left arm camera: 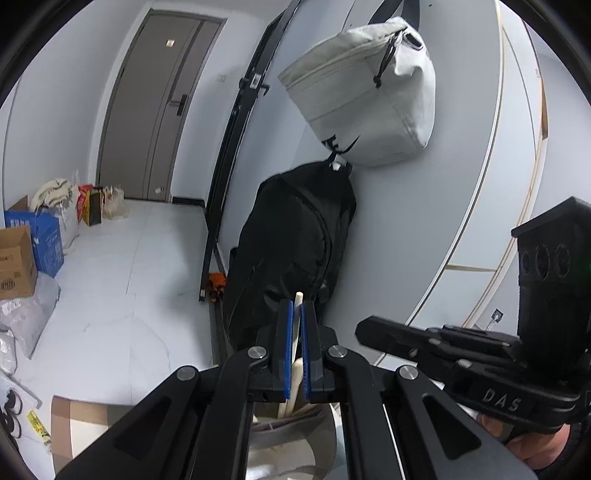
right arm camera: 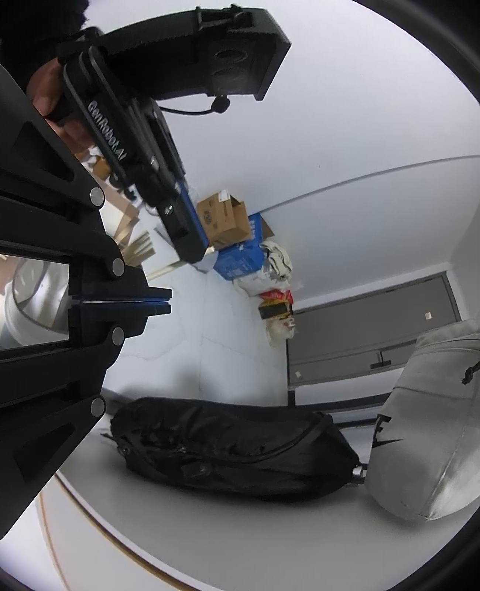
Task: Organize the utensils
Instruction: 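Raise both held chopsticks over the white holder and release them inside, then open both grippers and move them back down toward the chopstick pile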
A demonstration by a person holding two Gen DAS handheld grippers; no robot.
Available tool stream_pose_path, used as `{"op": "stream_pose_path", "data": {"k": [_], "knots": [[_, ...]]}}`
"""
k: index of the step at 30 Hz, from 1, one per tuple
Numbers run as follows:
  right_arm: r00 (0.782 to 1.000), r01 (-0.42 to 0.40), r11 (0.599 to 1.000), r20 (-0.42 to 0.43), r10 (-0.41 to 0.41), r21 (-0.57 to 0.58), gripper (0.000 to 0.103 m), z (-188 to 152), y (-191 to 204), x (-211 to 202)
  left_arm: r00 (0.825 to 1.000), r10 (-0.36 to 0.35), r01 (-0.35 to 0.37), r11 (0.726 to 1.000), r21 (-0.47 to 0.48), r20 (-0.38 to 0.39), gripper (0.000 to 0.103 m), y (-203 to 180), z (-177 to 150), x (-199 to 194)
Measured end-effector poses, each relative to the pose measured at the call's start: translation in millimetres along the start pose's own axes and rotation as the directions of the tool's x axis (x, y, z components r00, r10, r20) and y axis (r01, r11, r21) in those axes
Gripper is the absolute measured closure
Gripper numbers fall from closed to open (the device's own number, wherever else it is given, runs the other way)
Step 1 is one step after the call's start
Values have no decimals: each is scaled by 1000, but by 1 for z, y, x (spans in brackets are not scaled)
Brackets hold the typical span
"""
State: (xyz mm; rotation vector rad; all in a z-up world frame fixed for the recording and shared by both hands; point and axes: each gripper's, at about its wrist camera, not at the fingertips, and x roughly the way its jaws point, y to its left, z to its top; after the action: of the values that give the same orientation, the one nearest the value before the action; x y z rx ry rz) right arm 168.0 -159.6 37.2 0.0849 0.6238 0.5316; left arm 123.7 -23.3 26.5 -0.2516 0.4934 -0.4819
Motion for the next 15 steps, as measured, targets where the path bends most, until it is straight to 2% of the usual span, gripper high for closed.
{"op": "stream_pose_path", "data": {"k": [4,6,11,14,15], "knots": [[1000,19,999,15,-19,31,103,-4,-7,-8,1000,-14,14,1000,-5,-25,103,2,-3,-1],[999,28,998,29,-30,63,101,-7,-13,-15,997,-47,47,999,-10,-68,103,2,-5,4],[998,40,987,50,-48,158,100,-18,-32,-31,990,-52,48,998,-33,-131,103,7,-15,7],[997,48,984,43,-56,170,100,-28,-34,-38,985,-44,42,999,-18,-169,101,2,-18,5],[998,48,984,35,-55,170,100,-31,-34,-39,982,-36,35,999,-10,-187,94,0,-18,5]]}}
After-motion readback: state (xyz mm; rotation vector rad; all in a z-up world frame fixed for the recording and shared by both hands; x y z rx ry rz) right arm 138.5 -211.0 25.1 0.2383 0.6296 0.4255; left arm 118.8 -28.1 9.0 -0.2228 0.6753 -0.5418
